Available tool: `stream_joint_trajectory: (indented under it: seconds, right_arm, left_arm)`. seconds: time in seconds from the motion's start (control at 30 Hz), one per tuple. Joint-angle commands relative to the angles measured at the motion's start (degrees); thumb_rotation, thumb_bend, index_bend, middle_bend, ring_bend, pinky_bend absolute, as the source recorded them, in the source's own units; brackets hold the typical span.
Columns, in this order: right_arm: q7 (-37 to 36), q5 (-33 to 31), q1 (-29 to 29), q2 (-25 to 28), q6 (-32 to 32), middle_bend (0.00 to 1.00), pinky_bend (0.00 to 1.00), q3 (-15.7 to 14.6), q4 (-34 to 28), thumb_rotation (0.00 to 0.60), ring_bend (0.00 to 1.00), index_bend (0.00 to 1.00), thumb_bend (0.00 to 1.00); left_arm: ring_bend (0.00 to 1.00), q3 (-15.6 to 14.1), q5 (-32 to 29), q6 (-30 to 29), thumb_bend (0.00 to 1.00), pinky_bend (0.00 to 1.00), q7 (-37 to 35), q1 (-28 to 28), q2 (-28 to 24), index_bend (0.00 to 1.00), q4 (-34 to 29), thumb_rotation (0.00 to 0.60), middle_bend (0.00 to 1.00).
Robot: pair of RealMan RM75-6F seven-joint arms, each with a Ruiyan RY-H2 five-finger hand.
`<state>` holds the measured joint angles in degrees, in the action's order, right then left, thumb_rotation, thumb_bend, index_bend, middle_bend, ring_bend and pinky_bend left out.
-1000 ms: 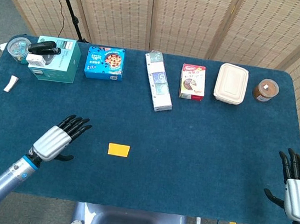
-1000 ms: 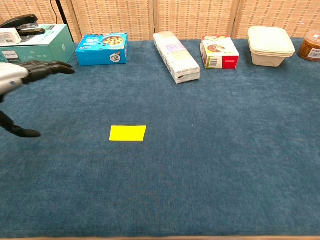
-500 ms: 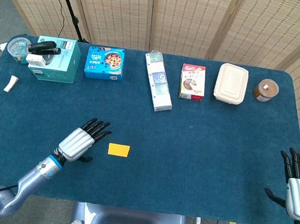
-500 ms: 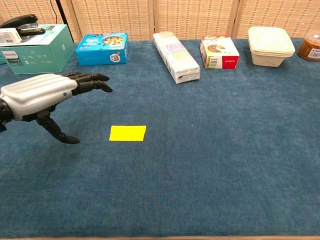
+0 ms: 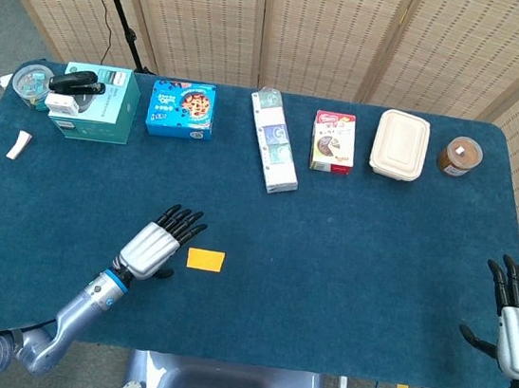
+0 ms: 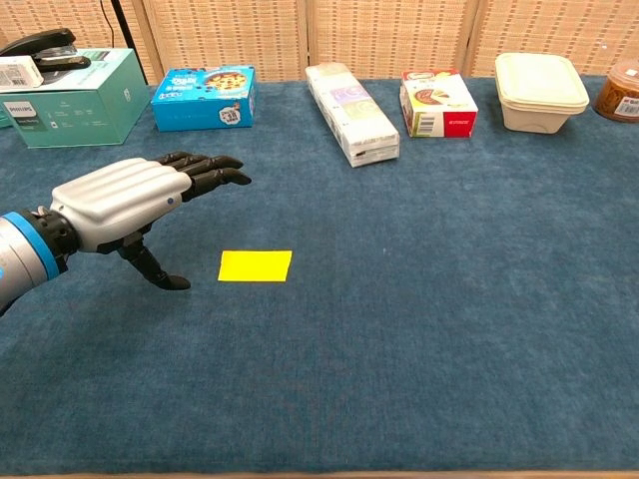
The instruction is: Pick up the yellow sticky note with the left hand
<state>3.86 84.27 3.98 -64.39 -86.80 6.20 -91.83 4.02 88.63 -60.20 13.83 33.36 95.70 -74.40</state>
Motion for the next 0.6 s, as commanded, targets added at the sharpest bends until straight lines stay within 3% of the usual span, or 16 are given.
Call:
stream_joint_trajectory:
  seconds: [0.03,0.33,0.6]
  right_arm:
    - [0.0,-0.2,0.1,-0.1,0.2,0.00,0.00,0.0,0.1,0.600,0.00,0.02,0.00]
    - [0.6,-0.7,0.4,-0.3,0.8,0.00,0.00,0.1,0.2,0.600,0.00,0.02,0.00]
    - [1.0,-1.2,0.6,-0.5,1.2,0.00,0.00,0.1,0.4,0.600,0.00,0.02,0.00]
  left_arm:
    - [0.00,0.0,-0.6,0.1,0.00,0.00,1.4,0.2,0.4,0.09,-0.1,0.600,0.00]
    - [0.00,1.1,-4.8,1.1,0.00,0.00,8.2,0.7,1.7,0.07,-1.9,0.600,0.00]
    - [0.00,1.8,-6.6,2.3,0.00,0.00,9.9,2.1,1.6,0.07,-3.8,0.600,0.00]
